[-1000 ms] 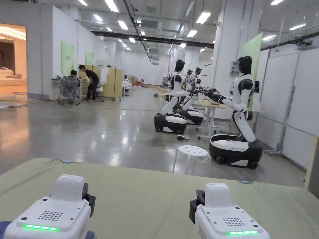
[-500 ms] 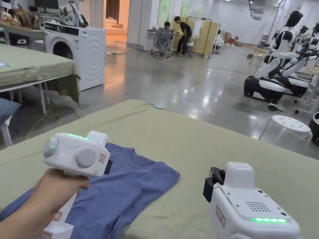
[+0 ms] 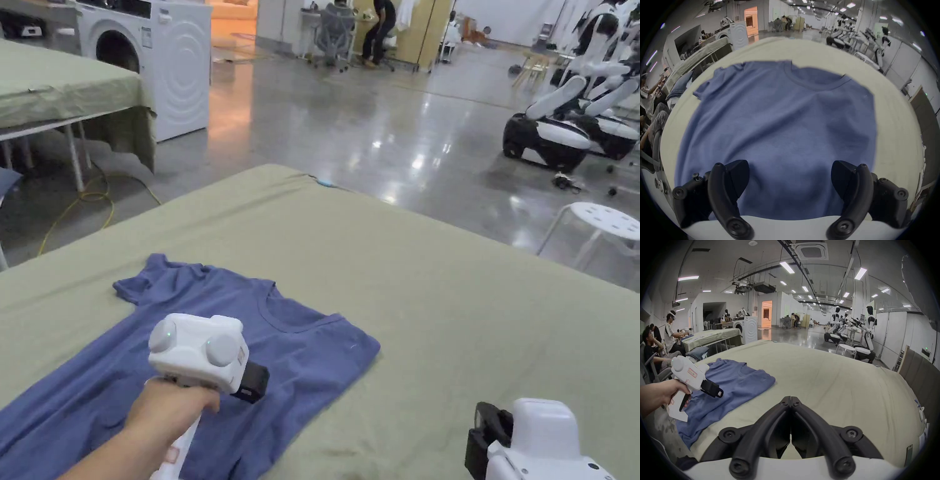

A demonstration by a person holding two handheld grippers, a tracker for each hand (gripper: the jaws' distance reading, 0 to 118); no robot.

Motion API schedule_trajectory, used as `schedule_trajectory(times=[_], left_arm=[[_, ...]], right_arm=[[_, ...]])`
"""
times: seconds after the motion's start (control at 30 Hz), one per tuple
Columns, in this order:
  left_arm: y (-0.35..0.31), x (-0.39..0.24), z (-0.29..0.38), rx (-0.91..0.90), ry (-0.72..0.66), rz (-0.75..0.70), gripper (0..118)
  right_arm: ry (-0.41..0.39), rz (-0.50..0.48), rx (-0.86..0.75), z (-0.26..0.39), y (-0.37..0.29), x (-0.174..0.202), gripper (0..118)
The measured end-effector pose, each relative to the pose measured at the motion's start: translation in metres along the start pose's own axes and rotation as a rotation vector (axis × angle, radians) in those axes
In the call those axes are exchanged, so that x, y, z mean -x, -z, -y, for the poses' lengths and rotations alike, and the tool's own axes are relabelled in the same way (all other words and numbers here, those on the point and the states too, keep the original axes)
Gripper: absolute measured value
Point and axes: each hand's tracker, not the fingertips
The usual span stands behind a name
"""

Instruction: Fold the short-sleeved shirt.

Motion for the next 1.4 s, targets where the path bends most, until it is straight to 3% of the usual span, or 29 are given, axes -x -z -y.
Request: schedule_trajectory(times=[0.1, 0.13, 0.17, 0.2, 0.23, 0.27, 0.3, 0.33, 0.47, 0.53, 0.63, 0.97, 1.17, 1.3, 1.4], left_arm=[[0.030, 0.012, -0.005, -0.035, 0.040, 0.001, 101], [0.026, 0.012, -0.009, -0.035, 0.054, -0.002, 94], [0.020, 0.014, -0.011, -0.043, 0.066, -0.001, 67], [0.017, 0.024, -0.014, -0.097, 0.069, -0.003, 10], [0.014, 0.031, -0.018, -0.128, 0.061, -0.036, 6], [0.016, 0.038, -0.022, -0.131, 0.033, -0.056, 6], [0.011, 0.039, -0.017, -0.072, 0.014, 0.039, 6], [0.003, 0.036, -0.009, -0.060, 0.012, 0.046, 6], [-0.010, 0.026, -0.006, -0.148, 0.038, 0.047, 5], [-0.024, 0.024, -0.008, -0.216, 0.002, 0.191, 5], [-0.044, -0.011, -0.014, -0.275, 0.073, 0.235, 5], [-0.107, -0.224, -0.035, -0.403, 0.284, 0.558, 5], [-0.164, -0.360, -0.015, -0.452, 0.451, 0.777, 5], [-0.155, -0.425, 0.007, -0.391, 0.526, 0.800, 5], [-0.114, -0.457, 0.028, -0.294, 0.584, 0.691, 5]], right_arm=[[-0.006, 0.010, 0.037, 0.005, 0.011, -0.001, 0], [-0.002, 0.010, 0.041, 0.005, 0.013, -0.002, 0], [0.003, 0.010, 0.041, 0.006, 0.013, -0.003, 0], [0.008, 0.011, 0.039, 0.006, 0.014, -0.003, 0], [0.013, 0.013, 0.039, 0.006, 0.014, -0.003, 0], [0.021, 0.011, 0.039, 0.005, 0.014, -0.003, 0], [0.028, 0.007, 0.038, 0.005, 0.012, -0.004, 0], [0.032, 0.007, 0.035, 0.004, 0.009, -0.005, 0], [0.043, 0.019, 0.016, 0.003, -0.007, -0.015, 0], [0.053, 0.041, 0.007, 0.003, -0.013, -0.026, 0], [0.089, 0.072, -0.003, 0.003, -0.024, -0.046, 0], [0.139, 0.242, -0.023, 0.020, -0.082, -0.131, 0], [0.186, 0.349, -0.017, 0.039, -0.117, -0.191, 0], [0.199, 0.404, -0.003, 0.056, -0.133, -0.223, 0], [0.225, 0.431, 0.008, 0.070, -0.139, -0.243, 0]])
